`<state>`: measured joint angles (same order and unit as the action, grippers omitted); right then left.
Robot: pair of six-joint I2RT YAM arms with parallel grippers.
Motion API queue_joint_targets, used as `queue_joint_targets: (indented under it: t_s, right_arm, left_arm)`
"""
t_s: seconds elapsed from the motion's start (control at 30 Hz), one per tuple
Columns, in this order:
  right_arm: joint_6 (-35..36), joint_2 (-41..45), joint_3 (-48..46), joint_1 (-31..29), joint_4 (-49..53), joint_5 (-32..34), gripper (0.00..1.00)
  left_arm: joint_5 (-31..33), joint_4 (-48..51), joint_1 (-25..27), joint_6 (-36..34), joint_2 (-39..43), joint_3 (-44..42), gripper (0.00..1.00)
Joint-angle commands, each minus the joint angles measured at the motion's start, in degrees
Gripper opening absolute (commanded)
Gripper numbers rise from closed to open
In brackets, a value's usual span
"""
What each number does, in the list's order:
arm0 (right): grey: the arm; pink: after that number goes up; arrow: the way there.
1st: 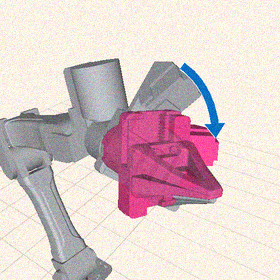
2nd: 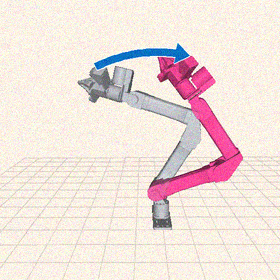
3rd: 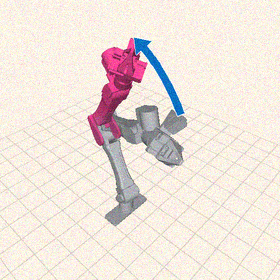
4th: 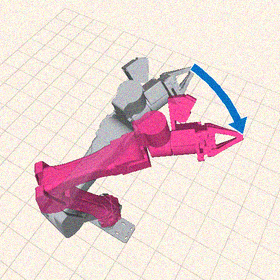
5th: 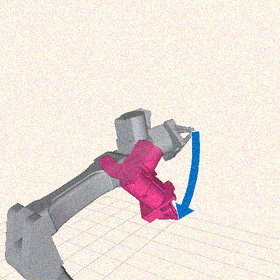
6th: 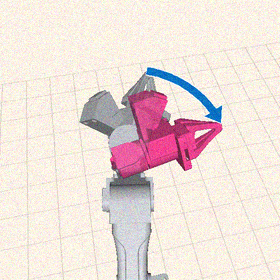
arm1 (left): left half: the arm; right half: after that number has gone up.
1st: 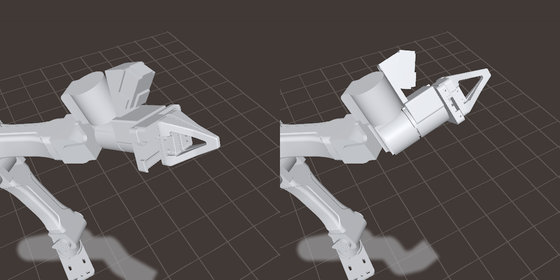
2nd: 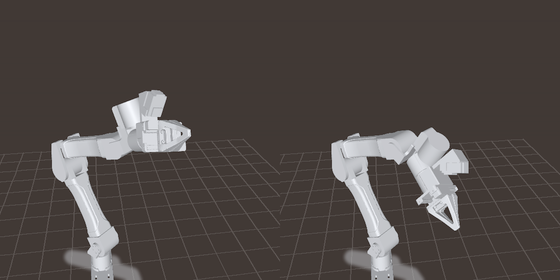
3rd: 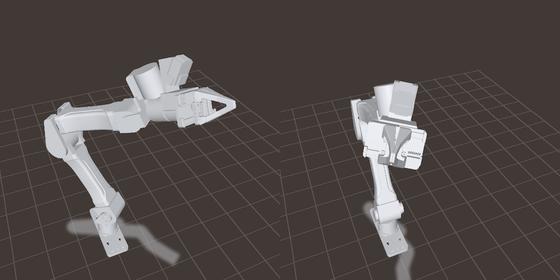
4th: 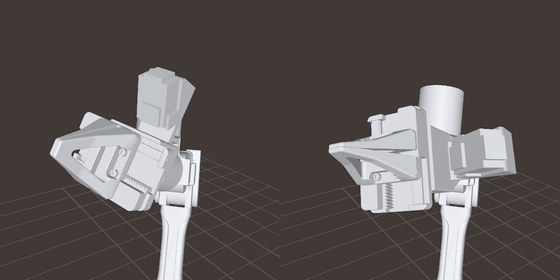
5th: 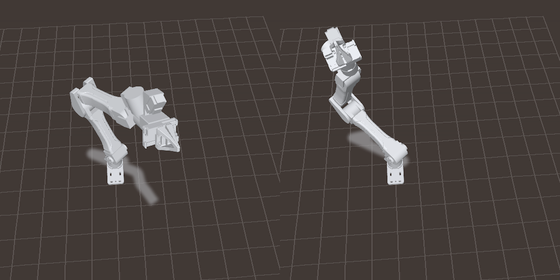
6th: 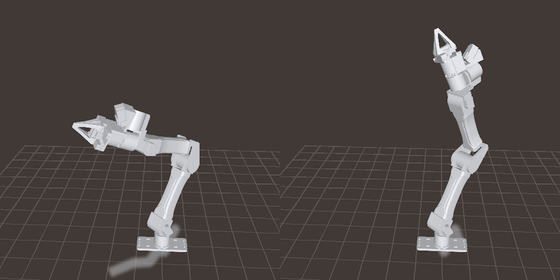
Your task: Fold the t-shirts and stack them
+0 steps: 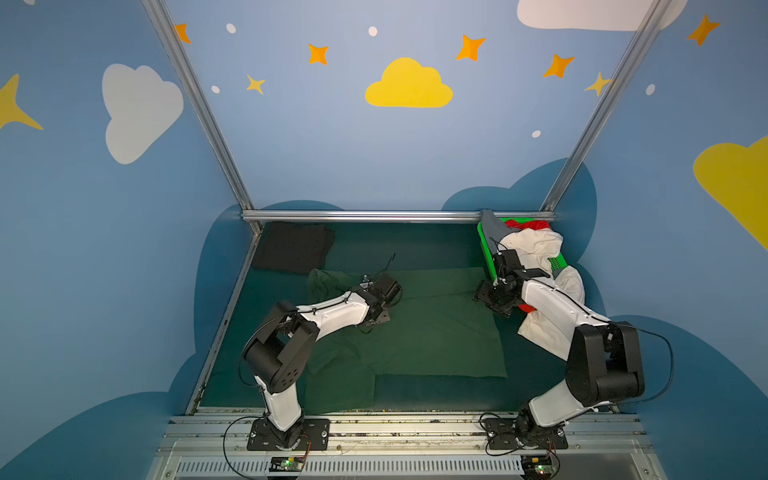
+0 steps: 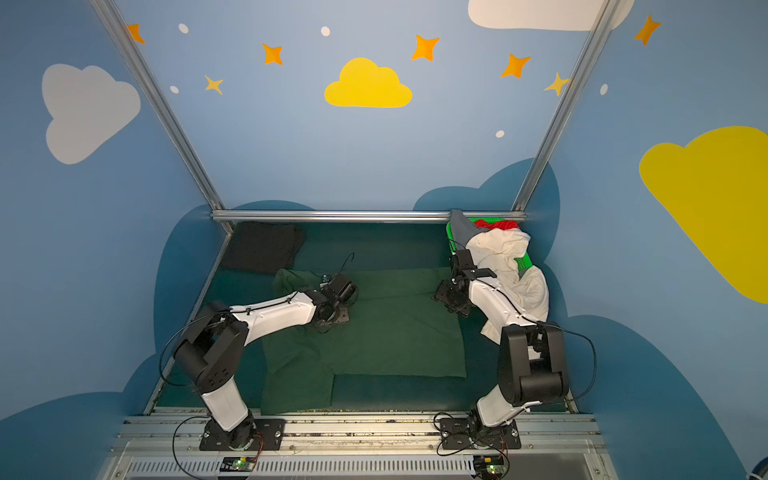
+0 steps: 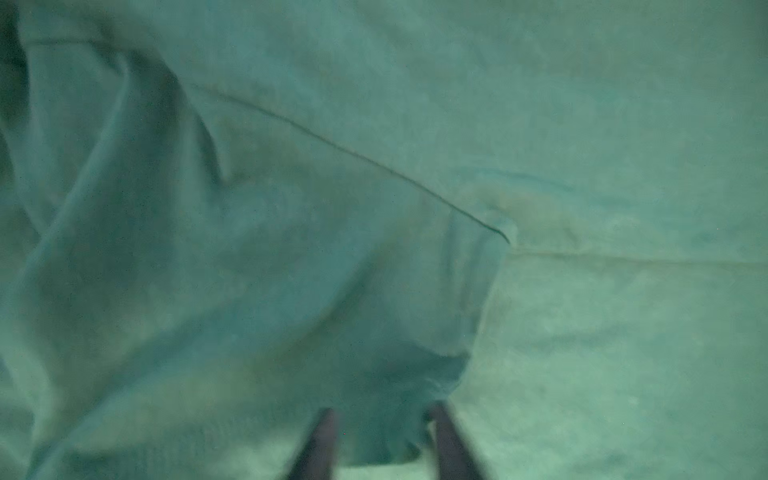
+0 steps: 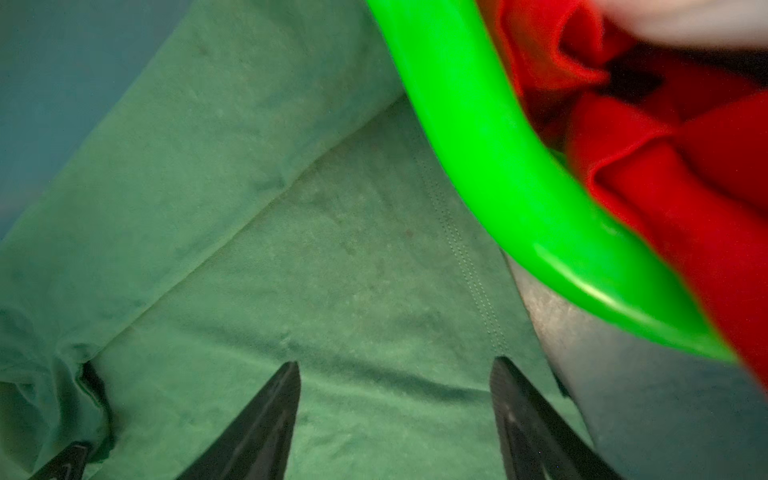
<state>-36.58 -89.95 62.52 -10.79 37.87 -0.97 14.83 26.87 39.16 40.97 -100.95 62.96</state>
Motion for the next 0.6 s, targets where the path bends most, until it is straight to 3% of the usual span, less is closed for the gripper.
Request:
queue_joint_targets:
  t_s: [0.0, 0.13, 0.27, 0.57]
  right_arm:
    - [0.36, 2.62, -1.38, 0.31, 1.71, 1.19, 0.71]
    - [0.54, 5.78, -4.01, 0.37, 3.49, 2.83, 0.81]
    - [0.86, 10.72, -7.66, 0.66, 5.62, 2.76, 0.97]
    - [0.97, 19.92, -15.03, 3.07, 15.4, -5.36, 0.97]
  left_arm:
    - [2.09, 0.92, 0.81, 0.71, 5.88, -2.21, 0.56]
    - [2.48, 1.99, 0.96, 2.91, 14.32, -6.81, 0.81]
    - [4.96, 7.55, 0.9, 5.25, 24.67, -11.14, 0.96]
    - [4.31, 20.62, 0.88, 13.83, 44.46, -23.93, 1.0]
